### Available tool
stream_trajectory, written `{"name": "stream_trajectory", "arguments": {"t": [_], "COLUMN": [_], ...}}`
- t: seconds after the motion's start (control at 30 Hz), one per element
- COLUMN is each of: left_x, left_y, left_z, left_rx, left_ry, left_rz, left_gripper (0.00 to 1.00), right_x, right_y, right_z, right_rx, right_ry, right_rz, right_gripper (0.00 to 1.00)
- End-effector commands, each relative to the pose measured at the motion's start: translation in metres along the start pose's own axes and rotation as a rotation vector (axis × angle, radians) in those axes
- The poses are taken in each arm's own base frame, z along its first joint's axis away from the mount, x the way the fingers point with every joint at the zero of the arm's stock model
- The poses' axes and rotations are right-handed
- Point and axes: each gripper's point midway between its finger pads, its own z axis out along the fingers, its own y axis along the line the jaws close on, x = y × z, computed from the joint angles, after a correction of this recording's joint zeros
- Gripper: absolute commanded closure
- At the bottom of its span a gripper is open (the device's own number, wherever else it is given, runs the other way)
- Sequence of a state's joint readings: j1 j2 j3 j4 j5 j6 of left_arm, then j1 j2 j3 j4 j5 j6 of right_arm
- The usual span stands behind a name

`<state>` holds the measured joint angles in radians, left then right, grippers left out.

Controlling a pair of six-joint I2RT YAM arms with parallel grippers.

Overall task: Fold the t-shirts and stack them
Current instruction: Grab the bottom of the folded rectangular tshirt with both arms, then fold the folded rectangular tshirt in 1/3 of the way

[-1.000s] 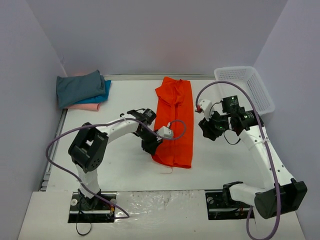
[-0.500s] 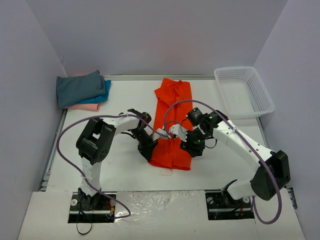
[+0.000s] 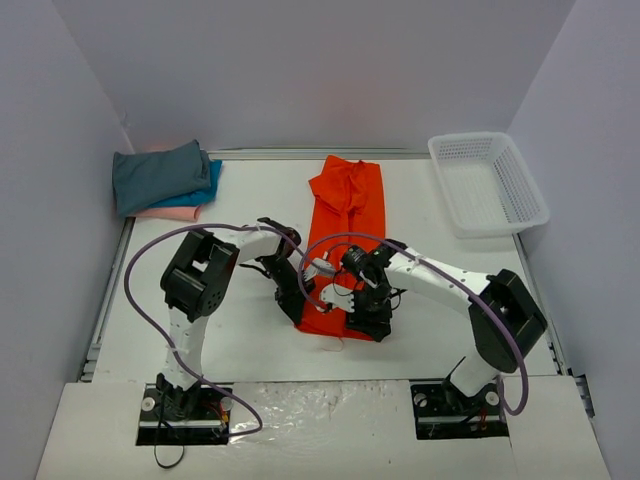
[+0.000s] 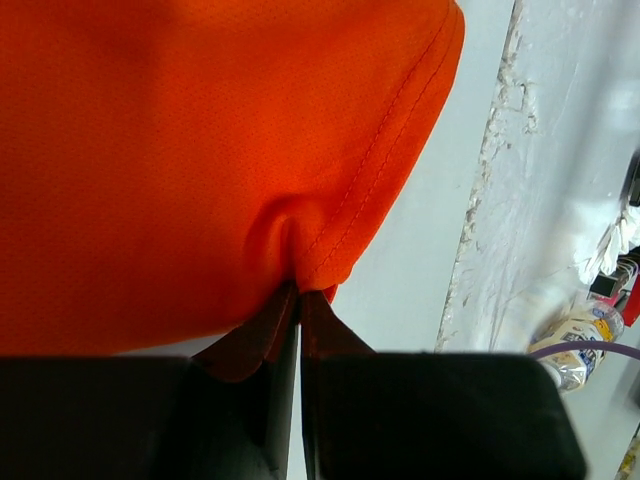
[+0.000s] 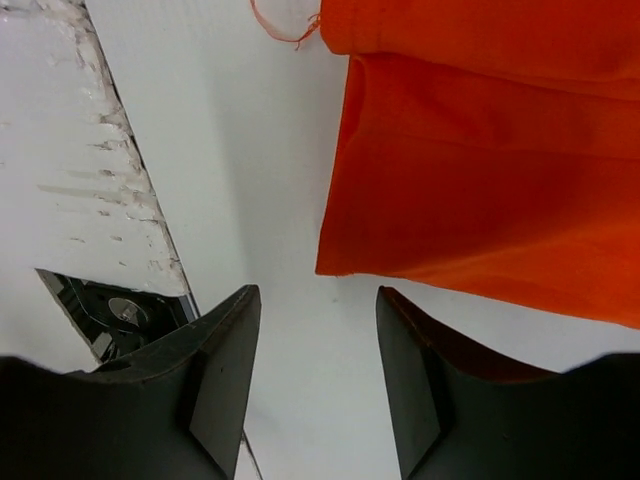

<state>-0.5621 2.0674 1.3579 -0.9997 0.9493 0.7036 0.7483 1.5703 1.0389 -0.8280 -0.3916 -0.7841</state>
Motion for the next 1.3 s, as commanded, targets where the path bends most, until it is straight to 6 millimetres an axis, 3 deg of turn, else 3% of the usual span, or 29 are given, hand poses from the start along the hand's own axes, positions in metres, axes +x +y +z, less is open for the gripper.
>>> {"name": "stream_trajectory", "arguments": {"t": [0.0,0.3,0.53,0.6,0.63,0.67,0.7,0.83,1.13,1.27], "left_x": [-0.015,-0.013,-0.014,-0.014,-0.013,-0.012,-0.012,-0.014,-0.020,-0.028], "left_y": [-0.009,-0.007,-0.009,-0.008,-0.009,-0.009,-0.010,-0.015,-0.029,-0.033], "left_z": [-0.008,-0.007,-0.008,-0.008,-0.008,-0.008,-0.008,-0.014,-0.042,-0.059], "left_rx": [0.018,0.008,0.005,0.004,0.005,0.006,0.004,-0.006,-0.071,-0.134], "left_ry": [-0.036,-0.033,-0.040,-0.039,-0.039,-0.036,-0.034,-0.031,-0.017,-0.040], "left_rz": [0.052,0.052,0.062,0.058,0.057,0.055,0.060,0.078,0.137,0.163], "left_gripper": [0.98,0.98,0.98,0.98,0.98,0.98,0.98,0.98,0.98,0.98], "right_x": [0.015,0.015,0.016,0.020,0.023,0.026,0.027,0.023,0.005,0.007], "right_y": [0.006,-0.008,-0.007,-0.008,-0.010,-0.010,-0.011,-0.004,0.004,-0.004], "right_z": [0.011,0.031,0.048,0.054,0.055,0.055,0.055,0.042,-0.009,-0.022], "right_rx": [-0.021,0.007,-0.013,-0.002,0.013,0.018,0.026,0.024,0.082,0.123], "right_ry": [0.093,0.147,0.196,0.222,0.246,0.259,0.265,0.226,0.100,0.078], "right_rz": [0.022,0.037,0.052,0.054,0.059,0.064,0.071,0.081,0.102,0.119], "right_gripper": [0.53,0.50,0.50,0.59,0.84,0.98,1.00,1.00,1.00,1.00]}}
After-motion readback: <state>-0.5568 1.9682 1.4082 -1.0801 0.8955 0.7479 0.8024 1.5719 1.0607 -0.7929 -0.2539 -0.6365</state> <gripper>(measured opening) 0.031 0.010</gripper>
